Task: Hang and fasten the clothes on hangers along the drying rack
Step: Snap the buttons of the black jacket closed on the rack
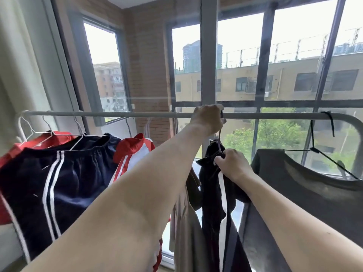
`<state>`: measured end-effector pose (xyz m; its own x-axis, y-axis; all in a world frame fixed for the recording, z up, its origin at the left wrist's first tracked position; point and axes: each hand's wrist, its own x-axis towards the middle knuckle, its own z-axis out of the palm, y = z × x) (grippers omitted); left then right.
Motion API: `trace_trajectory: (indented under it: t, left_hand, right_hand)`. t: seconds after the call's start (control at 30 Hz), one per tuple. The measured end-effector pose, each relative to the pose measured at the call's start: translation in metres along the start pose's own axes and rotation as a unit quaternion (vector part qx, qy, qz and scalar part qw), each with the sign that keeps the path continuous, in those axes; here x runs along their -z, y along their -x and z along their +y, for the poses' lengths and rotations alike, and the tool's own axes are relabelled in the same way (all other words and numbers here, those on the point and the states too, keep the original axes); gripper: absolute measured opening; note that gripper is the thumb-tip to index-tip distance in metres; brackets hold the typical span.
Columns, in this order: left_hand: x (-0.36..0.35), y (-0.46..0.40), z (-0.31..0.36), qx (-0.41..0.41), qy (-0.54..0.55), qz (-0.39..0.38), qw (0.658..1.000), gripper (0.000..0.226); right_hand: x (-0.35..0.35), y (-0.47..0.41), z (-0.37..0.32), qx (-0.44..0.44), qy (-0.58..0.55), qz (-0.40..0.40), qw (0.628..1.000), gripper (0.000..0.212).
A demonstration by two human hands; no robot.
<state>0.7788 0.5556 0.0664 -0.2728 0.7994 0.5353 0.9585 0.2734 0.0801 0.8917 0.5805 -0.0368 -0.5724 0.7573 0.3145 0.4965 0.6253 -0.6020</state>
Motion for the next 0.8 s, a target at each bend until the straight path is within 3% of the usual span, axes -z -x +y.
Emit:
trace_trajectory:
  t: [0.2,0.33,0.43,0.8]
  left_hand:
    - [-0.006,0.001,-0.006,-0.024,0.027,-0.005,0.999,0.027]
    - [-0.005,0.000,-0.009,-0.029,0.049,-0.005,0.998,0.049]
    - [-0.007,-0.003,-0.011,-0.024,0.074,-0.010,0.997,0.053]
    - [-0.004,-0.018,0.010,-0.077,0.132,-0.035,0.988,0.047]
  right_hand:
    - [0.000,-0.005,0.003,-0.019,0.010,0.001,1.000,0.025]
    - [-0.003,-0.002,0.001,-0.015,0.012,0.019,1.000,0.025]
    - [-0.005,-0.001,0.001,-0.018,0.003,0.028,0.999,0.023]
    - [0.005,0.004,0.008,-0.030,0.000,0.060,0.998,0.022]
